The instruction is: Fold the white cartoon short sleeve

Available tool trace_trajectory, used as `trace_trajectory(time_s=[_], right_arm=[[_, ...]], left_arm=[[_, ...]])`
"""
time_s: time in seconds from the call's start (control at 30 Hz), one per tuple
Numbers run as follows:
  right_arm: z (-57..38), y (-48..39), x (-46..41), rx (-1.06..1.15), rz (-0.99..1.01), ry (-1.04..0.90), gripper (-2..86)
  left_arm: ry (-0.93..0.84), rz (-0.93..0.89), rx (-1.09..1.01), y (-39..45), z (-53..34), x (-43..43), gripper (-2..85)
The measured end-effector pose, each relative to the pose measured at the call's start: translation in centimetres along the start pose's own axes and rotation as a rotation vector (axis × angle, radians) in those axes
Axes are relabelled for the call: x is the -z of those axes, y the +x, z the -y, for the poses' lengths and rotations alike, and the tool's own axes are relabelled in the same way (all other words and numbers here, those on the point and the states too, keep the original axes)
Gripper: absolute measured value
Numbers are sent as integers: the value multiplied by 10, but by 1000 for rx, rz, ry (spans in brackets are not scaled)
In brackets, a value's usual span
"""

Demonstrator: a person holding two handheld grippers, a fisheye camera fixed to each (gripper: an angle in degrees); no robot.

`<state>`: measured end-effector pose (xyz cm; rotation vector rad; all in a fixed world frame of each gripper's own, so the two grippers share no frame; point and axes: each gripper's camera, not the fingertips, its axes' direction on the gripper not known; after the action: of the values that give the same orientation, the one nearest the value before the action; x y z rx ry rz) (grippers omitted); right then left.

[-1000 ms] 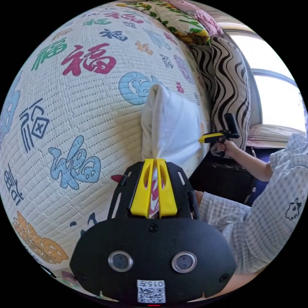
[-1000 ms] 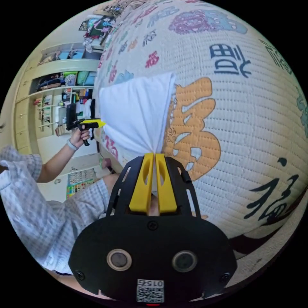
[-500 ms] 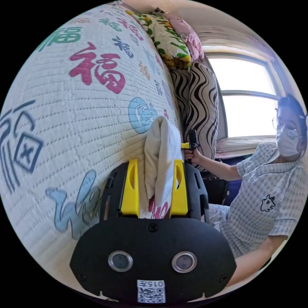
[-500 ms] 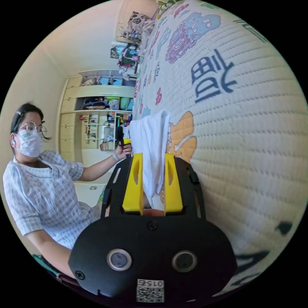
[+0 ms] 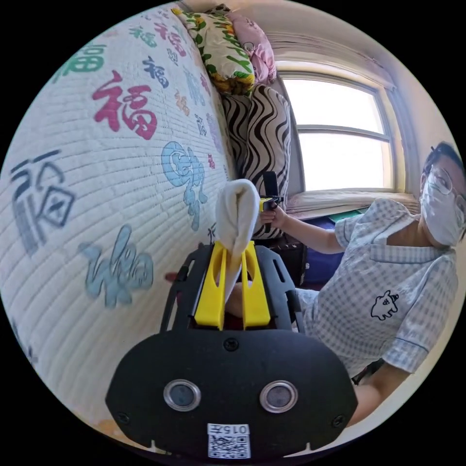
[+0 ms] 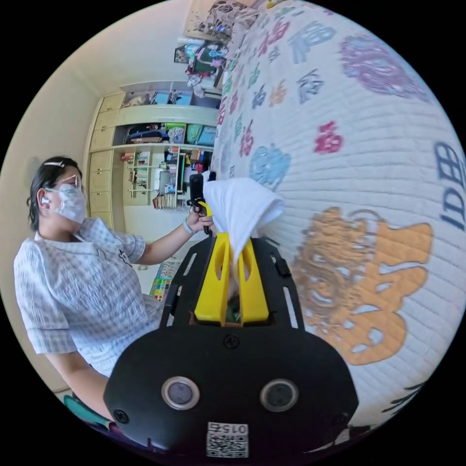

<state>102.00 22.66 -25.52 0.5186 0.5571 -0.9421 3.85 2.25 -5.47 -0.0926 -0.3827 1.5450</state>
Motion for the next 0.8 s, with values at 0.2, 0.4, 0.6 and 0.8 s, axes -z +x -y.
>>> trace_trajectory(time_s=[0.2,0.4,0.6,0.8], right_arm=[[54,-76,-161,73,96,-155,1],[124,-147,-392,143,339,-247,1],[173,-221,-581,190,377,-287,0],[193,-234,-683,100,198,-296,4]], left_arm=[[70,63,84,76,-104,178,46],[205,240,277,154,-241,408,43],[225,349,456,193,-328,574,45],[200,409,568,154,-354,624,52]])
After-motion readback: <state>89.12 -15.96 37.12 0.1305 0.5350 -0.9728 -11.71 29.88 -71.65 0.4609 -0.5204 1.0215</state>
